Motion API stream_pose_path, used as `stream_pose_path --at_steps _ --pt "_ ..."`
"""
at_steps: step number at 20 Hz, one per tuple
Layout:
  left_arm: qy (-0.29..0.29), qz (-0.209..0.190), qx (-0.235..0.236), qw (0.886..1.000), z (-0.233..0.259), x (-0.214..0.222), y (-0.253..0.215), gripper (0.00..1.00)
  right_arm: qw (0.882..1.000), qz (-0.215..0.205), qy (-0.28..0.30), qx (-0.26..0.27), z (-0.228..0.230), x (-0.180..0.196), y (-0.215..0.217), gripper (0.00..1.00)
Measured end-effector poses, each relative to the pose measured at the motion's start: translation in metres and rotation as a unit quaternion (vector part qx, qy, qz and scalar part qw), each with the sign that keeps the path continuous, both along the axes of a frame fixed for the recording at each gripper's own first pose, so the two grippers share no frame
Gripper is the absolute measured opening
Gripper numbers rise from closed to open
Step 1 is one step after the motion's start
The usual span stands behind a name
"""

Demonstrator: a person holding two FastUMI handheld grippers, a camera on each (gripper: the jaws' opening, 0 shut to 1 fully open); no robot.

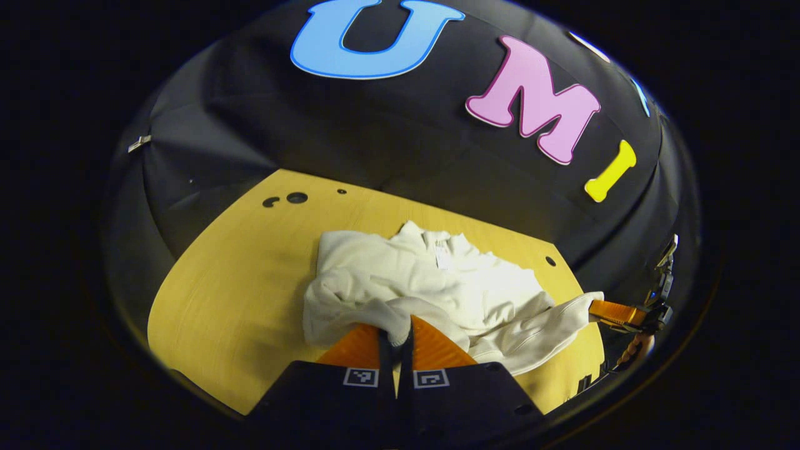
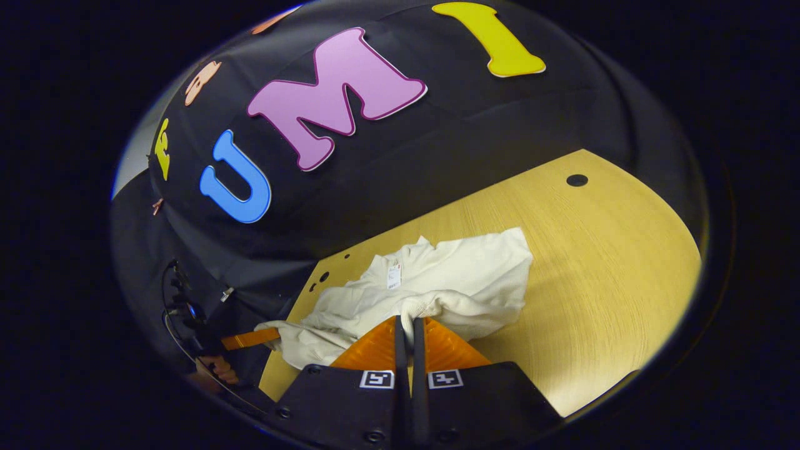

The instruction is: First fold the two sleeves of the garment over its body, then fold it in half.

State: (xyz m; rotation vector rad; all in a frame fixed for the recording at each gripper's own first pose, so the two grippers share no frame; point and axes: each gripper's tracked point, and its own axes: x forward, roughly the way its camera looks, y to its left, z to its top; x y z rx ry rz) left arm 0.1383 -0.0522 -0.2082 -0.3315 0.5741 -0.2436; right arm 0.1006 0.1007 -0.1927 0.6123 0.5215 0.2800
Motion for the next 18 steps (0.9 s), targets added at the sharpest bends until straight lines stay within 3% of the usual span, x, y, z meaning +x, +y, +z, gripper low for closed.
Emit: stream_pose_path --at_steps 8,18 --pt "-0.036 0.019 0.005 0.999 0.029 0.082 -0.005 0.06 0.999 -0.037 -0.022 -0.011 0.011 0.079 -0.013 0.05" --pt "0.006 0.05 0.044 0.998 -0.035 0.166 -0.007 0.06 0.997 -0.044 0.026 -0.058 -0.058 0.158 -0.017 0.05"
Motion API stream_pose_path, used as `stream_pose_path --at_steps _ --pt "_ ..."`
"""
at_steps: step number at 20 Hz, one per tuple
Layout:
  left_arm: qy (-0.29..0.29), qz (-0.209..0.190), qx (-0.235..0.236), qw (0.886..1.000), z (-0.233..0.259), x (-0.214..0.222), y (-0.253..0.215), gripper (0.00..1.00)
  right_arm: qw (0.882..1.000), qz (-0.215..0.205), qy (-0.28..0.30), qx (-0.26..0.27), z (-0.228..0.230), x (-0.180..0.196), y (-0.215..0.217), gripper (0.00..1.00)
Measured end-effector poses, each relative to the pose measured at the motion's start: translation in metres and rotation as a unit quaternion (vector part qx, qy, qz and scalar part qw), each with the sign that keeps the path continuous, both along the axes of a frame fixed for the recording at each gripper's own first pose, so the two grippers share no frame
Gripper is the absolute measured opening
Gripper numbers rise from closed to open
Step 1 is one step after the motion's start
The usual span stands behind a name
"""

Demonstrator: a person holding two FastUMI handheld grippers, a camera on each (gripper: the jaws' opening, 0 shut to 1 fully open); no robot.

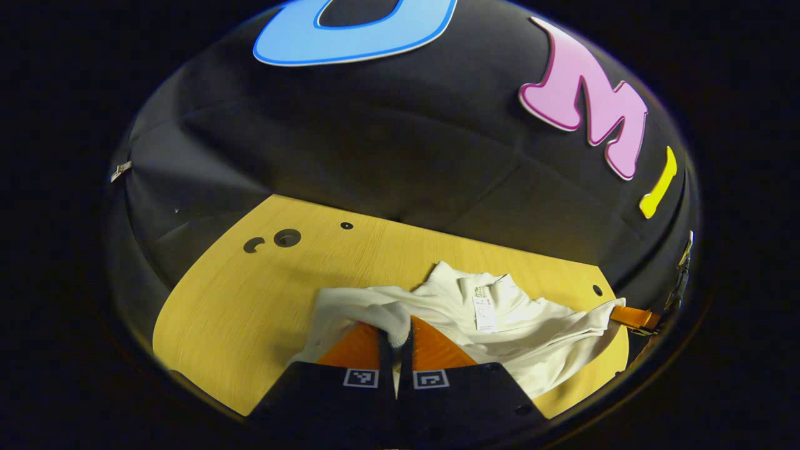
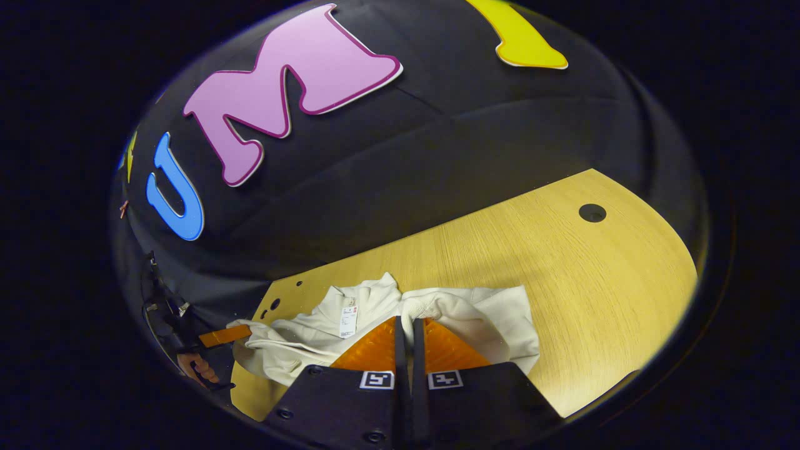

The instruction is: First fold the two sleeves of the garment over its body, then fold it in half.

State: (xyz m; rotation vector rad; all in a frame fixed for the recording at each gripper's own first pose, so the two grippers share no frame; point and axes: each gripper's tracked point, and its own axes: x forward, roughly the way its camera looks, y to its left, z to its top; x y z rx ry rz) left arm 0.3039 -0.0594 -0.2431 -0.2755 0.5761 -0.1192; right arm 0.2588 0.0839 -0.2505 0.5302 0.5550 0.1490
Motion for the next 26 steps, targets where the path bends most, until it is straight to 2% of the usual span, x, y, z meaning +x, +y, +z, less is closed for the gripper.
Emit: stream_pose_path --at_steps 5,12,16,18,19,20,21,22,23,24,25,26 --pt "0.036 0.014 0.018 0.999 -0.042 0.021 -0.002 0.06 0.999 -0.003 0.04 -0.022 -0.047 0.014 0.0 0.05" --pt "0.071 0.033 0.032 0.996 -0.079 0.027 -0.004 0.06 0.993 0.02 0.103 -0.062 -0.105 0.004 0.001 0.05" --pt "0.075 0.026 0.067 0.995 -0.085 0.028 -0.007 0.06 0.992 0.014 0.105 -0.069 -0.105 0.006 0.003 0.06" --pt "0.078 0.021 0.067 0.994 -0.085 0.026 -0.008 0.11 0.992 0.01 0.109 -0.066 -0.104 0.006 0.001 0.12" --pt "0.08 0.019 0.066 0.994 -0.083 0.026 -0.008 0.07 0.992 0.009 0.106 -0.069 -0.101 0.005 0.0 0.13" --pt "0.08 0.018 0.066 0.994 -0.083 0.024 -0.006 0.16 0.992 0.008 0.102 -0.071 -0.096 0.004 -0.001 0.18" --pt "0.082 0.016 0.064 0.994 -0.081 0.022 -0.007 0.17 0.992 0.005 0.097 -0.077 -0.091 0.003 -0.004 0.22" --pt "0.084 0.013 0.062 0.994 -0.079 0.019 -0.007 0.22 0.992 0.003 0.092 -0.083 -0.085 0.001 -0.007 0.3" --pt "0.086 0.011 0.062 0.994 -0.076 0.015 -0.007 0.25 0.992 -0.001 0.088 -0.087 -0.08 -0.001 -0.01 0.23" --pt "0.083 0.009 0.063 0.995 -0.07 0.011 -0.006 0.41 0.992 -0.006 0.085 -0.091 -0.072 -0.004 -0.015 0.49" --pt "0.078 0.008 0.067 0.995 -0.063 0.008 -0.005 0.43 0.992 -0.011 0.077 -0.095 -0.063 -0.006 -0.019 0.36" --pt "0.071 0.008 0.077 0.994 -0.055 0.003 -0.002 0.57 0.993 -0.014 0.07 -0.096 -0.056 -0.009 -0.022 0.57"
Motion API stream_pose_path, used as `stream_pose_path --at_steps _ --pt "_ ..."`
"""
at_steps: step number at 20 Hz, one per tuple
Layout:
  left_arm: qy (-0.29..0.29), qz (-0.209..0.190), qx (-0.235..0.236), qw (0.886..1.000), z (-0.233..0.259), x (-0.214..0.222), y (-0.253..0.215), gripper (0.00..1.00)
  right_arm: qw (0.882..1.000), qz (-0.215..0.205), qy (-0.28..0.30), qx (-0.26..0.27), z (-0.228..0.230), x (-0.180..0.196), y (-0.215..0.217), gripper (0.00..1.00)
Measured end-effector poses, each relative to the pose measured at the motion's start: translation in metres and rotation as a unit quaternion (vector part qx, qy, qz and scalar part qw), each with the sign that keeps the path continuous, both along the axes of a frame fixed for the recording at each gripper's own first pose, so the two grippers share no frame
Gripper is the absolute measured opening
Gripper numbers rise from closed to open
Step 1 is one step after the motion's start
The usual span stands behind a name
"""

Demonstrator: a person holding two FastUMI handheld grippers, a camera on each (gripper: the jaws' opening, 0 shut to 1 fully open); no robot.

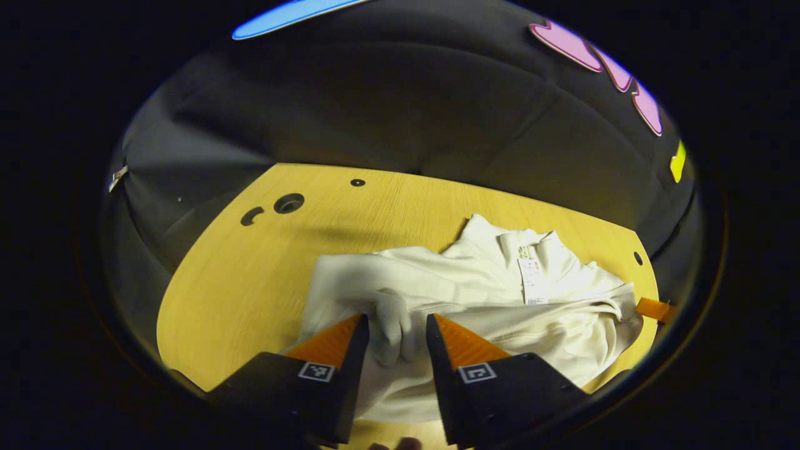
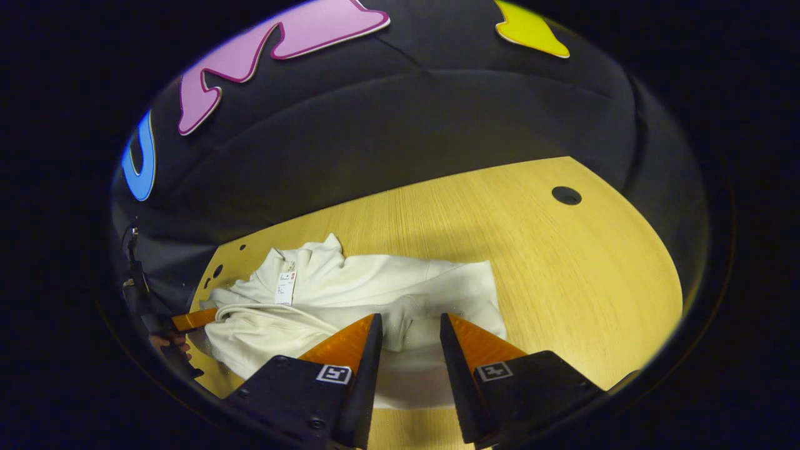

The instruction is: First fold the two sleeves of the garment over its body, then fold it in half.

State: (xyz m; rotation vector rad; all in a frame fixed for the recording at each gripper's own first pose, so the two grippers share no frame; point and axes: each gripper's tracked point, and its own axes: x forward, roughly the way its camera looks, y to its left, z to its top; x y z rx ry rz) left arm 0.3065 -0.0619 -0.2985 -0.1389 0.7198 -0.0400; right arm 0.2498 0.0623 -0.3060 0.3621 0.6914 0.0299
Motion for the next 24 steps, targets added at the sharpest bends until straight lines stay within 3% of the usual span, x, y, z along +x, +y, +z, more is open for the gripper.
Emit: stream_pose_path --at_steps 1,2,3,5,9,18,24 --pt "-0.008 -0.004 0.013 1.0 0.007 -0.006 0.003 0.58 1.0 0.001 -0.007 0.001 0.009 -0.004 0.0 0.44" --pt "-0.016 -0.008 0.026 0.999 0.016 -0.012 0.005 0.67 1.0 0.004 -0.012 0.001 0.018 -0.01 0.0 0.55" --pt "-0.028 -0.013 0.04 0.999 0.026 -0.02 0.007 0.68 1.0 0.01 -0.02 -0.006 0.028 -0.017 -0.002 0.76" --pt "-0.054 -0.022 0.057 0.997 0.049 -0.035 0.009 0.71 0.999 0.017 -0.039 -0.02 0.047 -0.03 -0.004 0.8" --pt "-0.107 -0.039 0.04 0.993 0.099 -0.075 0.002 0.72 0.996 0.025 -0.073 -0.035 0.09 -0.066 -0.005 0.87" --pt "-0.15 -0.034 -0.003 0.988 0.162 -0.182 0.002 0.72 0.989 0.037 -0.141 -0.035 0.178 -0.152 0.006 0.87" --pt "-0.155 -0.039 -0.016 0.987 0.16 -0.225 0.006 0.72 0.985 0.065 -0.156 -0.046 0.187 -0.201 0.021 0.87"
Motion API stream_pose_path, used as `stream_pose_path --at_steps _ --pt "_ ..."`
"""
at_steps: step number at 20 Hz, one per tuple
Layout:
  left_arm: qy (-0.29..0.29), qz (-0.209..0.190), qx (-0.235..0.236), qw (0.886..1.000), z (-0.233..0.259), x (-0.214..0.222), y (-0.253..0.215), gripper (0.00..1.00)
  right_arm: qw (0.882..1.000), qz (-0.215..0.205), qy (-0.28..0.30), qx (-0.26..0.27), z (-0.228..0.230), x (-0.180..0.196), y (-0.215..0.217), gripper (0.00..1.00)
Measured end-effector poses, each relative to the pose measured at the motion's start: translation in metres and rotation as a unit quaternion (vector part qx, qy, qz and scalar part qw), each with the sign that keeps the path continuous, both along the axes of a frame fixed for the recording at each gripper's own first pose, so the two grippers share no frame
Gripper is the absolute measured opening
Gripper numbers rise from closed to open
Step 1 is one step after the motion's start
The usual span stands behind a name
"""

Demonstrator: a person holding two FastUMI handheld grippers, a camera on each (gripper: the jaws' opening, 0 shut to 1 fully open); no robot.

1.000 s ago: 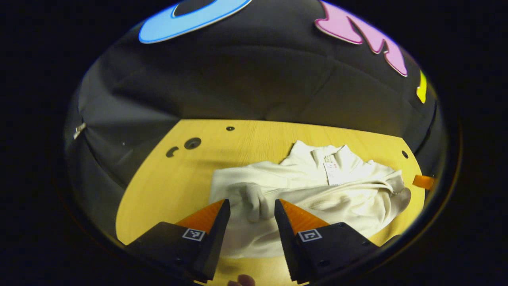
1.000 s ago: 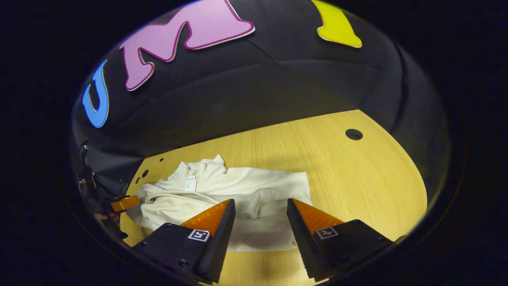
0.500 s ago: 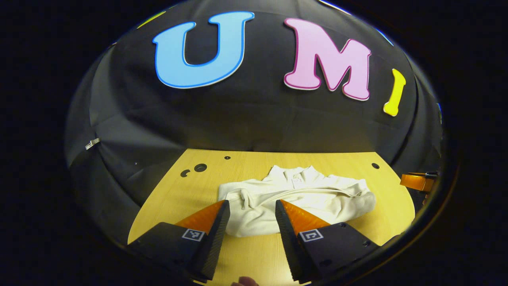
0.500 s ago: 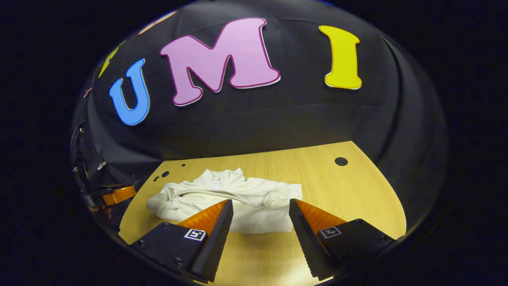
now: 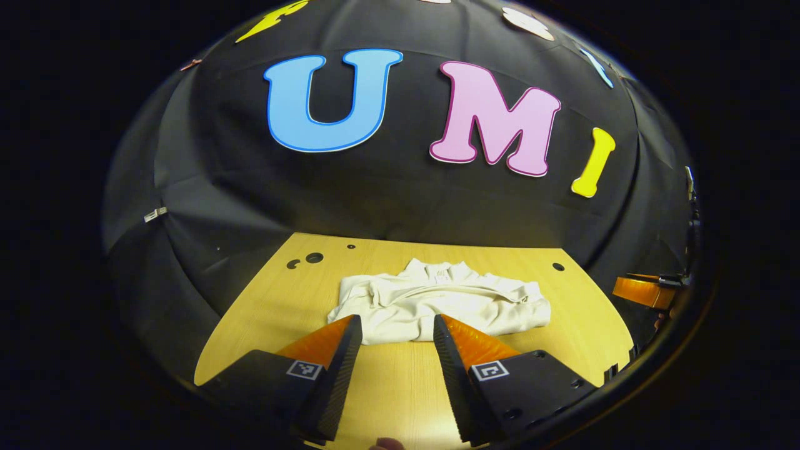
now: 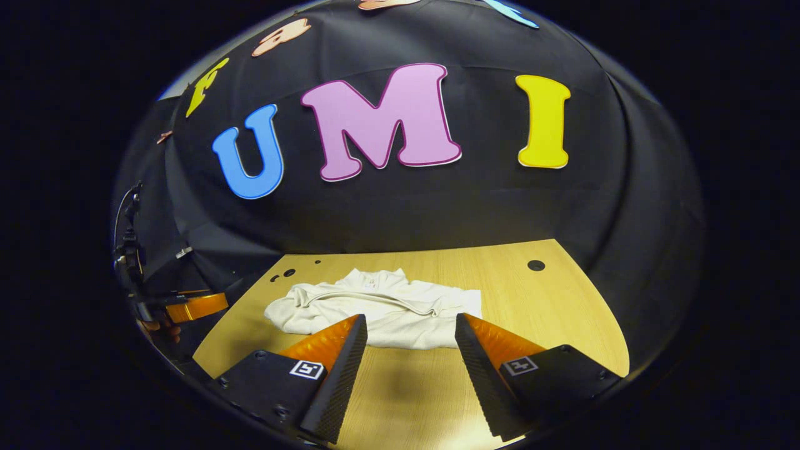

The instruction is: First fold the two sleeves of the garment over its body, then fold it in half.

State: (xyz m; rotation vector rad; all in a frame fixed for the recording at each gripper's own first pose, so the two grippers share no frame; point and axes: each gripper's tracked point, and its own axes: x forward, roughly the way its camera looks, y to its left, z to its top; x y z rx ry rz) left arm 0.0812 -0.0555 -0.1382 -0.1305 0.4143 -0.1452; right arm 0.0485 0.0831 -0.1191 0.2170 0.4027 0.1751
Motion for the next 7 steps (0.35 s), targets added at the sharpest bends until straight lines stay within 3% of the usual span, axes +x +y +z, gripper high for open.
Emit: stream_pose_path --at_steps 4,7 --pt "0.025 0.017 0.006 1.0 -0.019 -0.029 0.006 0.75 0.998 0.021 0.051 0.024 -0.03 -0.032 0.021 0.88" --pt "0.044 0.015 0.005 0.999 -0.035 -0.045 0.001 0.72 0.994 0.04 0.098 0.018 -0.058 -0.053 0.031 0.88"
